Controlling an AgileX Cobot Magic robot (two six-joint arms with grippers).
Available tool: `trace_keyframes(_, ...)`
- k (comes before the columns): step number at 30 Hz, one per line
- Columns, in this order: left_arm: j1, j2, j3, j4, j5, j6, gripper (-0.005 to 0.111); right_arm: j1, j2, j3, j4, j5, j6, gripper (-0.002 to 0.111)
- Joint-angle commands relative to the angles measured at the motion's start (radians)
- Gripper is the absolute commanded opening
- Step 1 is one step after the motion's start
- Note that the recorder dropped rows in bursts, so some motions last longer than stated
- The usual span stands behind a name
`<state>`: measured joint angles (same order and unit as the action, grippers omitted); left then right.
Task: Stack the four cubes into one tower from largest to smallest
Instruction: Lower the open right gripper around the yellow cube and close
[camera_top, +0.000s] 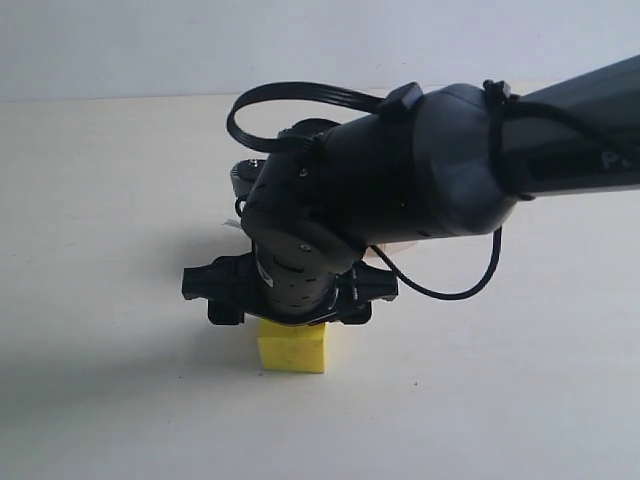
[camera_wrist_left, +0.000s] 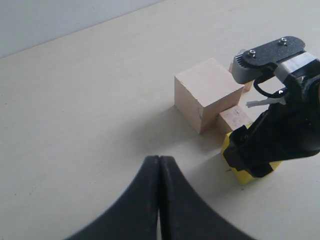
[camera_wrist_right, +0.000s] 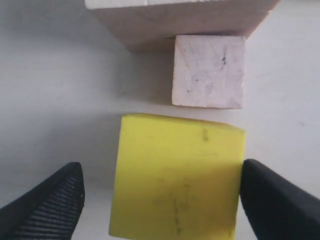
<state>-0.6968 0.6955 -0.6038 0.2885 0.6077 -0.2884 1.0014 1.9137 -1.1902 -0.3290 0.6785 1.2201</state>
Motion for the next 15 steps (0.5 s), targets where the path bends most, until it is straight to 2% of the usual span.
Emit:
trace_keyframes(1,0.000,-0.011,0.006,-0.002,-0.006,-0.005,0.000,-0.004,0.003,-0.007,-0.006,-0.018,-0.005,0.075)
trace_keyframes(5,0.000,-0.011,0.006,-0.002,-0.006,-0.005,0.000,-0.004,0.003,-0.007,-0.006,-0.018,-0.005,0.070)
trace_keyframes(15,0.000,-0.013,0.006,-0.002,-0.004,-0.005,0.000,-0.004,0.006,-0.007,-0.010,-0.014,-0.005,0.070)
